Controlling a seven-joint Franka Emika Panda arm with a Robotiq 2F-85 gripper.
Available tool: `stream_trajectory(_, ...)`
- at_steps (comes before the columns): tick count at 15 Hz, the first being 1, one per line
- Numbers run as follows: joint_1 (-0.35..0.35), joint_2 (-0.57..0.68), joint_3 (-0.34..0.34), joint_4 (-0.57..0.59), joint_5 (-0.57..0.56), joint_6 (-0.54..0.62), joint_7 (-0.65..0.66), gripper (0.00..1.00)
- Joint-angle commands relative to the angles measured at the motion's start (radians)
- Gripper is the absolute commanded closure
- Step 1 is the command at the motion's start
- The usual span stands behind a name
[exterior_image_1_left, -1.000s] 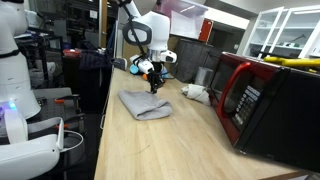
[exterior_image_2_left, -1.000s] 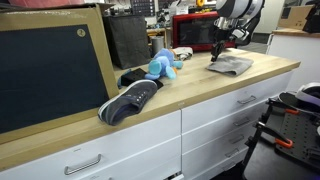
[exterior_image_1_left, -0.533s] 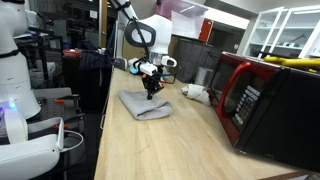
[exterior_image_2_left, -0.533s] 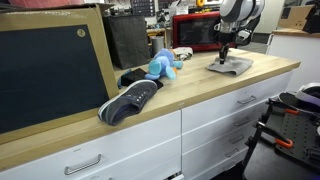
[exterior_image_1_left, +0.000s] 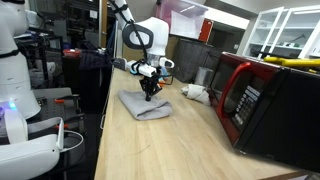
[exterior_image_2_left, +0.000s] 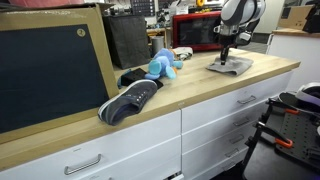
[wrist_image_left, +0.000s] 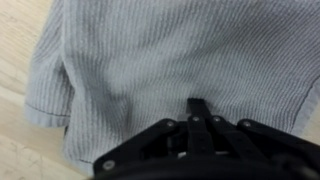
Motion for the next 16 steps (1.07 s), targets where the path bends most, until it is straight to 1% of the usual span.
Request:
stream_trajectory(1, 0.000, 0.017, 0.022, -0.075, 0.059, 0.113, 0.030, 1.00)
stream_trajectory(3, 0.011, 0.017, 0.016, -0.082, 0.075, 0.140, 0.117, 1.00)
stream_trajectory(5, 0.028, 0.029, 0.004, -0.066, 0.046, 0.128, 0.267, 1.00)
stream_trajectory(6, 0.044, 0.043, -0.009, -0.047, 0.021, 0.111, 0.355, 1.00)
stream_trajectory(9, 0.069, 0.085, -0.019, 0.007, -0.030, 0.076, 0.572, 1.00)
stream_trajectory(12, 0.103, 0.131, -0.018, 0.076, -0.042, 0.044, 0.784, 1.00)
stream_trajectory(14, 0.118, 0.169, -0.017, 0.135, -0.023, 0.034, 0.884, 1.00)
stream_trajectory(16, 0.130, 0.208, -0.022, 0.195, -0.013, 0.021, 0.958, 1.00)
